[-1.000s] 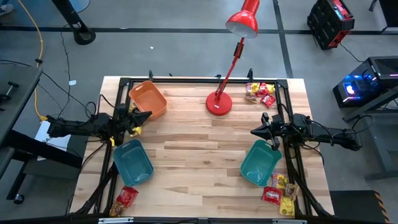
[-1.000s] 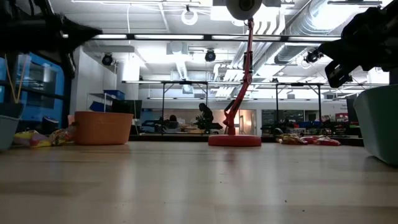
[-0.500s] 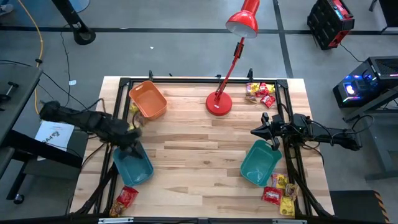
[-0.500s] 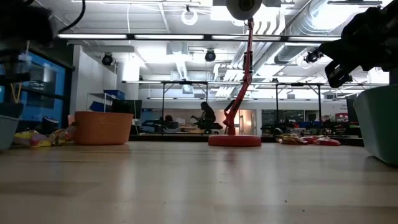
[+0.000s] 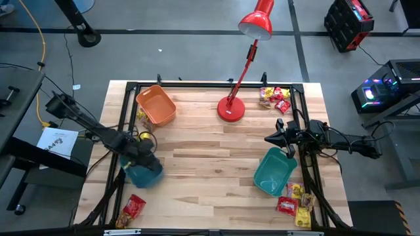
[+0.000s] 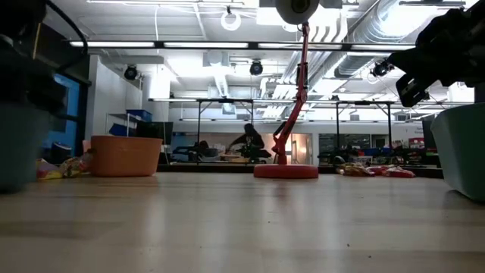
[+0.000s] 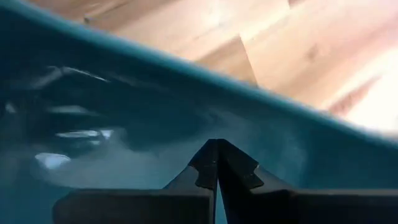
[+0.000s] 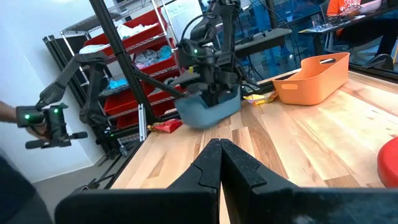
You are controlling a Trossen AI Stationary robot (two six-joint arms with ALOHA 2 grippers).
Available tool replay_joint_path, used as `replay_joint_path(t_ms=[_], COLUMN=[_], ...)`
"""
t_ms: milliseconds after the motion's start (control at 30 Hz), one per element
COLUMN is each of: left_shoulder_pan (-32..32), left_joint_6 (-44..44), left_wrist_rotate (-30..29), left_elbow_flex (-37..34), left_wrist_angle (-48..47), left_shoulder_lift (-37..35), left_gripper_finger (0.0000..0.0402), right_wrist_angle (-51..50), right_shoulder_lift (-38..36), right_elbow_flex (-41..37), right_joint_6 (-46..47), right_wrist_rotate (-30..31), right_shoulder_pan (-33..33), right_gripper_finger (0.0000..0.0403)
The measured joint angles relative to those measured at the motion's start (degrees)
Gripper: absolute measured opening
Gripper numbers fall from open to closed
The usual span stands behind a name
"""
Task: Sort candy
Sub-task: Move the blue bin to the center of the table, then move the orange bin to the top left of the table
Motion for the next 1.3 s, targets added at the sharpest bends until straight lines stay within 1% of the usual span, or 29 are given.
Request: replay_joint_path(t_ms=[67, 133, 200, 267, 333, 433, 500, 567, 667, 733, 767, 800, 867, 933, 967, 1033, 1100, 1200, 1267, 1300], left_shoulder_pan=[0.5, 1.5, 2.9, 5.1, 7.8, 12.5, 16.0, 19.9, 25.1, 28.0, 29.2, 30.1, 31.3, 32.1, 32.5, 33.1, 33.7, 34.4, 35.5, 36.3], left_joint_6=[-2.6, -3.9, -4.6, -4.0, -1.4, 6.2, 13.0, 21.1, 34.6, 43.4, 46.0, 48.2, 53.6, 58.8, 60.9, 63.6, 64.9, 63.9, 60.9, 59.1], left_wrist_rotate=[-2.1, -4.3, -6.5, -7.6, -7.9, -7.8, -7.1, -5.1, 1.5, 8.4, 10.8, 12.1, 12.3, 10.8, 8.8, 2.6, -6.2, -19.8, -25.1, -25.6], left_elbow_flex=[0.0, 0.2, 1.4, 3.4, 6.2, 12.2, 17.2, 22.8, 32.8, 39.7, 42.9, 45.6, 50.0, 52.3, 52.6, 52.5, 52.5, 51.3, 48.2, 46.3], left_wrist_angle=[5.6, 12.2, 16.9, 20.0, 23.0, 27.4, 29.7, 31.9, 33.7, 31.0, 28.2, 25.3, 19.8, 14.4, 11.7, 5.3, -1.7, -10.8, -15.9, -17.8], left_shoulder_lift=[3.6, 7.4, 11.9, 16.7, 22.0, 30.2, 35.8, 41.6, 50.0, 54.2, 55.4, 56.0, 55.3, 52.3, 50.0, 45.3, 40.4, 33.0, 29.1, 27.4], left_gripper_finger=[0.0000, 0.0000, 0.0000, 0.0000, 0.0000, 0.0000, 0.0000, 0.0000, 0.0000, 0.0000, 0.0000, 0.0000, 0.0000, 0.0000, 0.0000, 0.0000, 0.0000, 0.0000, 0.0000, 0.0000], right_wrist_angle=[0.0, 0.0, 0.0, 0.0, 0.0, 0.0, 0.0, 0.0, 0.0, 0.0, 0.0, 0.0, 0.0, 0.0, 0.0, 0.0, 0.0, 0.0, -0.1, -0.1], right_shoulder_lift=[0.0, 0.0, 0.0, 0.0, 0.0, 0.0, 0.0, 0.0, 0.0, 0.0, 0.0, 0.0, 0.1, 0.1, 0.1, 0.1, 0.1, 0.1, 0.1, 0.1], right_elbow_flex=[0.0, 0.0, 0.0, 0.0, 0.0, 0.0, 0.0, 0.0, 0.0, 0.0, 0.0, 0.0, 0.0, 0.0, 0.0, 0.0, 0.0, 0.0, 0.0, 0.0], right_joint_6=[0.0, 0.0, 0.0, 0.0, 0.0, 0.0, 0.0, 0.0, 0.0, 0.0, 0.0, 0.0, 0.0, 0.0, 0.0, 0.0, 0.0, 0.0, 0.0, 0.0], right_wrist_rotate=[0.0, 0.0, 0.0, 0.0, 0.0, 0.0, 0.0, 0.0, 0.0, 0.0, 0.0, 0.0, 0.0, 0.0, 0.0, 0.1, 0.5, 0.5, 0.5, 0.5], right_shoulder_pan=[0.0, 0.0, 0.0, 0.0, 0.0, 0.0, 0.0, 0.0, 0.0, 0.0, 0.0, 0.0, 0.0, 0.0, 0.0, 0.0, 0.0, 0.0, 0.0, 0.0], right_gripper_finger=[0.0000, 0.0000, 0.0000, 0.0000, 0.0000, 0.0000, 0.0000, 0.0000, 0.0000, 0.0000, 0.0000, 0.0000, 0.0000, 0.0000, 0.0000, 0.0000, 0.0000, 0.0000, 0.0000, 0.0000])
